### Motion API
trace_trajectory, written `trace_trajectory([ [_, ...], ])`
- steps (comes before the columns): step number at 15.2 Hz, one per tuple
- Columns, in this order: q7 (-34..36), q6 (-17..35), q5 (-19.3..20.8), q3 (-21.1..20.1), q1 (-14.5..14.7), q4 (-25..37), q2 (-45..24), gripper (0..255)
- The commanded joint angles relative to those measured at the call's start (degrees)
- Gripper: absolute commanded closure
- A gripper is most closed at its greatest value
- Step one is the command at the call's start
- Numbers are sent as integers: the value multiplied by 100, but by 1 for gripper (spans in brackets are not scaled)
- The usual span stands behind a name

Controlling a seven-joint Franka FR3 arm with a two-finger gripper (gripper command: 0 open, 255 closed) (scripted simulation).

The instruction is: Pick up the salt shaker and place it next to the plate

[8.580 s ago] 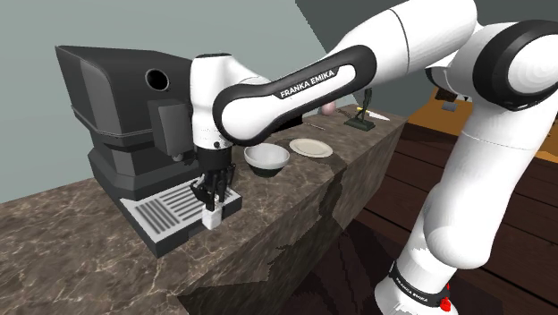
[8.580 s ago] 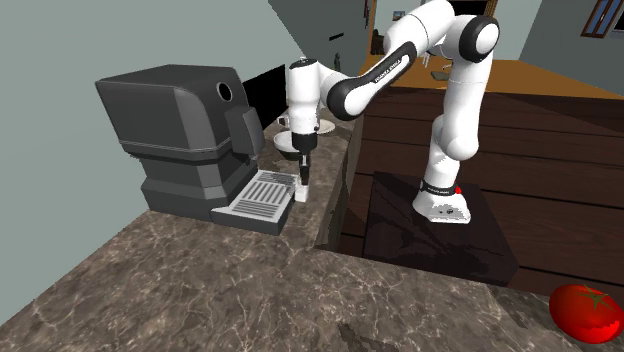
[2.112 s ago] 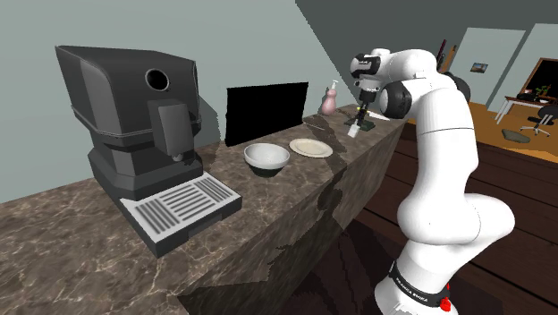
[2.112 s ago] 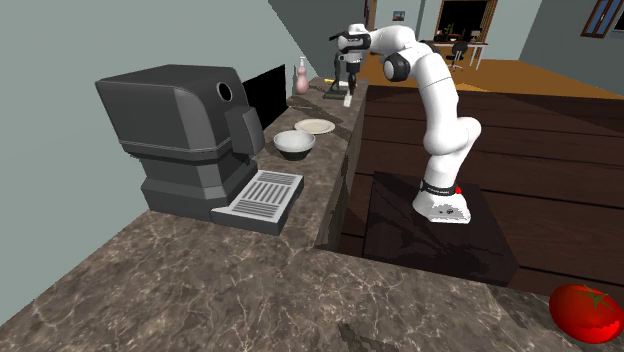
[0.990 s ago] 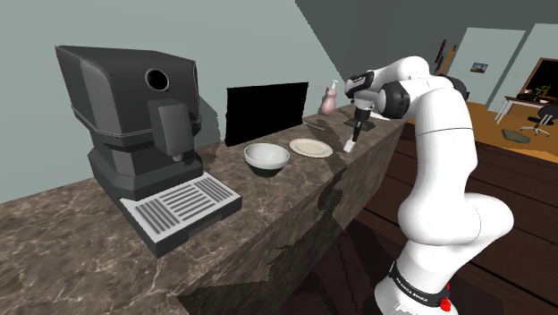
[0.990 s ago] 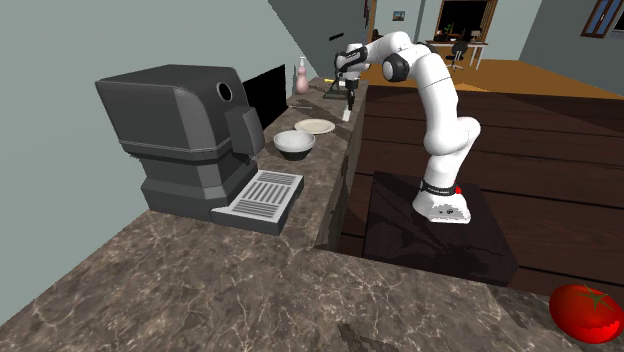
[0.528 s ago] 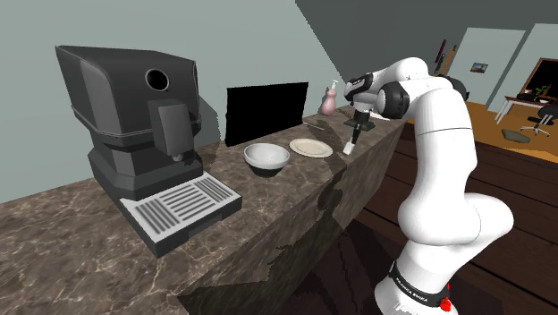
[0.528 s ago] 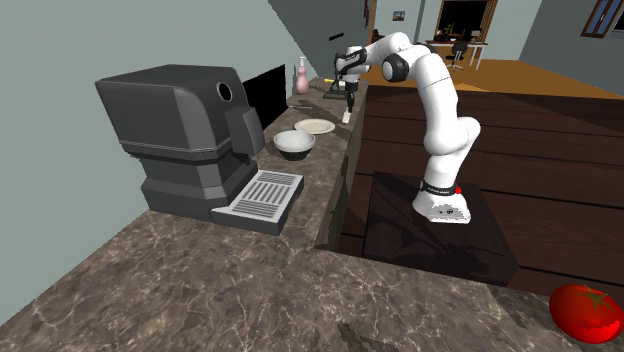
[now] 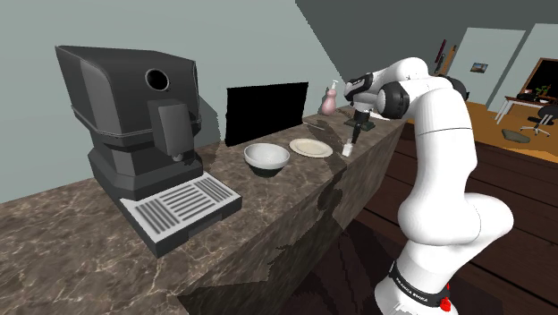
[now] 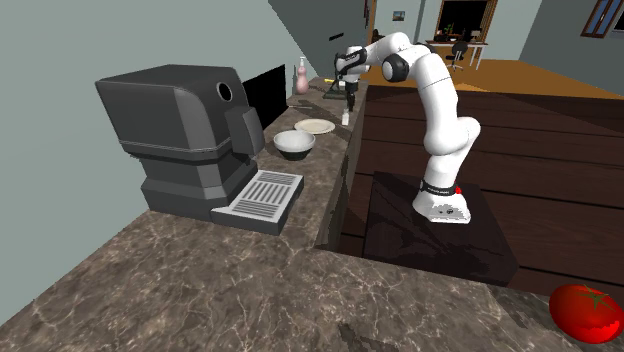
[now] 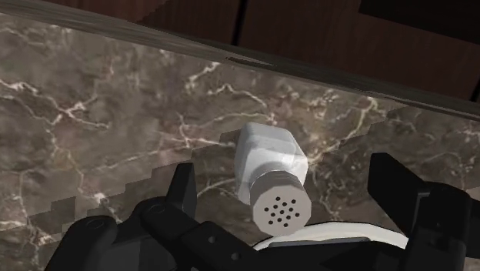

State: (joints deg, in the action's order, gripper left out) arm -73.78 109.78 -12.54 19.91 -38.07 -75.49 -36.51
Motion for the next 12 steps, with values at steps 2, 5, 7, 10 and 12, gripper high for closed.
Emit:
trace_trajectory([
  [2, 30, -336, 34, 21, -18, 266, 77, 0],
  [5, 56, -656, 57, 34, -45, 552, 116, 0],
  [7, 56, -655, 57, 34, -45, 552, 116, 0],
  [10, 56, -656, 57, 34, -45, 552, 116, 0],
  [12, 56, -656, 57, 34, -45, 552, 116, 0],
])
